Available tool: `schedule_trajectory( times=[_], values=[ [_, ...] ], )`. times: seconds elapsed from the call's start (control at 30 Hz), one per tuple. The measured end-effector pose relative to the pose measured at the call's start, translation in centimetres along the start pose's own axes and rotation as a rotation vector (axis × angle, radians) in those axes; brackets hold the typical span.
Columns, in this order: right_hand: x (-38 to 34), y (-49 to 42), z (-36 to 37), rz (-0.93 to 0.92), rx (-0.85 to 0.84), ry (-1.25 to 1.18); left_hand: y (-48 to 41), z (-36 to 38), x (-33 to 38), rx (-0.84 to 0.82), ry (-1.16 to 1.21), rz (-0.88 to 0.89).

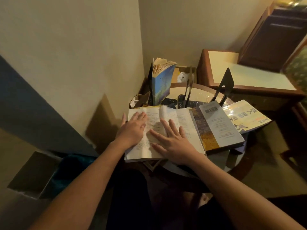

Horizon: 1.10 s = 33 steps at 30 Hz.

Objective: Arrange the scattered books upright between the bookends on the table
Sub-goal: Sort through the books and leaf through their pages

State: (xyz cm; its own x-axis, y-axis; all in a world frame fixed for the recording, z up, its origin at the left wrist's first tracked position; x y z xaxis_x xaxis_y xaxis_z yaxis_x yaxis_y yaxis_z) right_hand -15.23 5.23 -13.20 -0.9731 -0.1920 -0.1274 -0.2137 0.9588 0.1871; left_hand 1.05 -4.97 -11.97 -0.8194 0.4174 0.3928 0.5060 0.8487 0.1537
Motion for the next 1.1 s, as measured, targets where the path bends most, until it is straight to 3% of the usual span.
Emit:
schedule_trajectory(
  times=[0.17, 0.5, 0.9, 1.1],
  values=[
    [0.2, 0.0, -0.1, -0.005, -0.023, -0.011, -2.7, -0.9, -0.5, -0.064, -0.085, -0.032],
    [0.4, -0.3, 0.3, -0.036, -0.045, -0.025, 8.1, 1.4, 1.4, -0.027, 0.088, -0.001],
    [0.3, -0.3, 0.2, -0.017, -0.071, -0.016, -1.3, -1.1, 0.0, -0.019, 0.092, -0.075],
    [0.0, -0.1, -0.1, -0.008, -0.058, -0.023, 4.1, 1.3, 1.0, 0.066, 0.119, 0.0]
  ],
)
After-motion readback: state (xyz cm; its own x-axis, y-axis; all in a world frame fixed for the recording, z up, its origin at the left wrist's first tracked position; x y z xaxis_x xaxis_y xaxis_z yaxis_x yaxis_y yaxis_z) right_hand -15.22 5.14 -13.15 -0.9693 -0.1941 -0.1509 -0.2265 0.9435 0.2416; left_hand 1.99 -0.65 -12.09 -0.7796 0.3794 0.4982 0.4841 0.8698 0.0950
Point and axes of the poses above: each hand's wrist, its own y-axis away from the middle knuckle, its own z-axis out of the palm, x = y × z, the point moved 3 cm from there along -y, towards the middle knuckle, and after that the axes turned 10 degrees about y, right-handed, at the moved point
